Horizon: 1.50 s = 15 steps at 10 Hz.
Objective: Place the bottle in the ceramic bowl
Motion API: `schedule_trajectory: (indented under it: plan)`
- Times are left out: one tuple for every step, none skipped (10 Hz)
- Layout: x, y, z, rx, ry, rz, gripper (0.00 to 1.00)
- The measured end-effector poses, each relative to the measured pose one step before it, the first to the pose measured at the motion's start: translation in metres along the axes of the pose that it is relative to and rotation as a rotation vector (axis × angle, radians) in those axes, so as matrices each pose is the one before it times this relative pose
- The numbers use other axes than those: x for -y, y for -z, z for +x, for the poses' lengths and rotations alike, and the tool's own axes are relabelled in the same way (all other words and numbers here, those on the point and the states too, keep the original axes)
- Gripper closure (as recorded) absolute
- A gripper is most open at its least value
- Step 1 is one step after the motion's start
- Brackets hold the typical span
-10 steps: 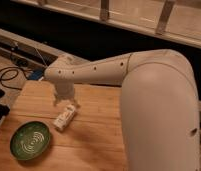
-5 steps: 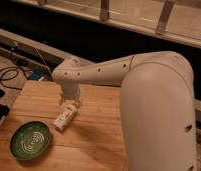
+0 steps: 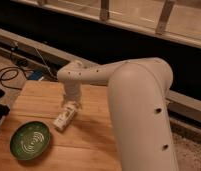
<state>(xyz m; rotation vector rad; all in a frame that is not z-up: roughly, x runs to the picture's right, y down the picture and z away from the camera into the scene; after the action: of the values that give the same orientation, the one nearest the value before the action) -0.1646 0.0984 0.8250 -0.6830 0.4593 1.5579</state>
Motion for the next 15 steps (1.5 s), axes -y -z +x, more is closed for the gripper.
schedule_trajectory:
  plan:
    - [-0.01016, -0.00534, -0.00343, -0.01639, 0.01292, -0.00908, 0.35]
    - [-0.01229, -0.00585, -0.00295, -0.01636, 0.03048, 0.01081, 0.35]
    - [-0.00907, -0.00168, -0.00007, -0.00318, 0.01522, -0.00347, 0.35]
    - [0.00167, 0.00027, -0.00033, -0.00032, -0.00074, 0.00373, 0.35]
    - [0.00436, 0.00008, 0.00026, -0.00329, -0.00430, 0.00650, 0.35]
    - [0.00084, -0.00045, -0.00065, 0.00082, -0.00122, 0.00115, 0.35]
    - [-0.00351, -0.00010, 0.00080, -0.00107, 0.00291, -0.00422, 0.35]
    - [0.00475, -0.00236, 0.00015, -0.00226, -0.01461, 0.00277, 0.35]
    - [0.00702, -0.00335, 0.00118, -0.00495, -0.01709, 0.00586, 0.35]
    - [0.00774, -0.00531, -0.00089, -0.00307, -0.01720, 0.02065, 0.35]
    - [-0.00086, -0.00859, 0.00249, -0.01291, -0.00340, 0.00644, 0.35]
    - [0.00158, -0.01326, 0.00147, -0.02193, -0.01199, 0.00050, 0.35]
    - [0.00314, -0.01110, 0.00082, -0.02642, -0.01446, -0.00931, 0.35]
    - [0.00364, -0.00972, 0.00040, -0.02318, -0.00783, -0.01040, 0.35]
    - [-0.00189, -0.00582, 0.00126, -0.01820, 0.00029, -0.01072, 0.35]
